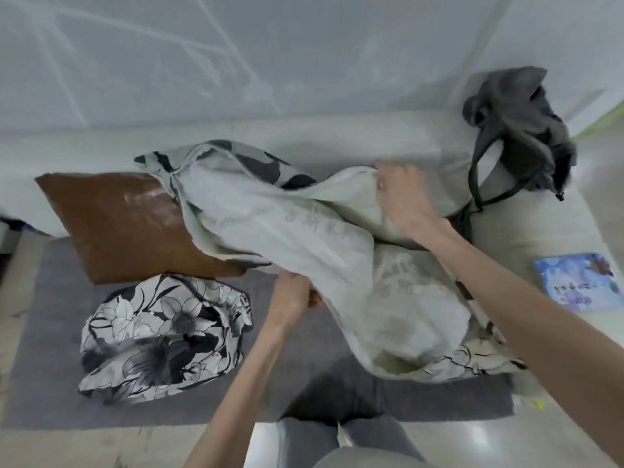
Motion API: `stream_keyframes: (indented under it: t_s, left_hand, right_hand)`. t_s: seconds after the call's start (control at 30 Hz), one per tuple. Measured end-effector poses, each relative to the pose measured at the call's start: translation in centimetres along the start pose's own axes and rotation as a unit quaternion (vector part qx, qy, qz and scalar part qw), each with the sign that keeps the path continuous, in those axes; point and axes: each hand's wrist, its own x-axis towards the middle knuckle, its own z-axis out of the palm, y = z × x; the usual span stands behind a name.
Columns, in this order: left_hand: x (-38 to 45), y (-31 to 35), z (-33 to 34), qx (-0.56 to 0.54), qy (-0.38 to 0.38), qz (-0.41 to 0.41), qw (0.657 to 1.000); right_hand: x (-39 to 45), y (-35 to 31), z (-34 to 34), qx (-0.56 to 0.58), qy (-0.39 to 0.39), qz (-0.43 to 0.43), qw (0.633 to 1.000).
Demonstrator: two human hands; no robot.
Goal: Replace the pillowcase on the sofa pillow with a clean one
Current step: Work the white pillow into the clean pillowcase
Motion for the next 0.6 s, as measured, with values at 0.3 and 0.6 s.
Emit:
stream_keyframes:
  t_s: [0.3, 0.6]
  left_hand:
    - [-1.6, 1.3, 0.9, -0.044, 0.011, 0.043, 0.998]
    - [0.7, 3.3, 1.4, -0.051, 0.036, 0.074, 0.995]
  right_hand:
    - [-1.7, -0.2, 0.0, 0.029, 0.072, -0.048, 0.996]
    - [3.1, -3.4, -1.5, -0.005, 0.045, -0.13, 0.991]
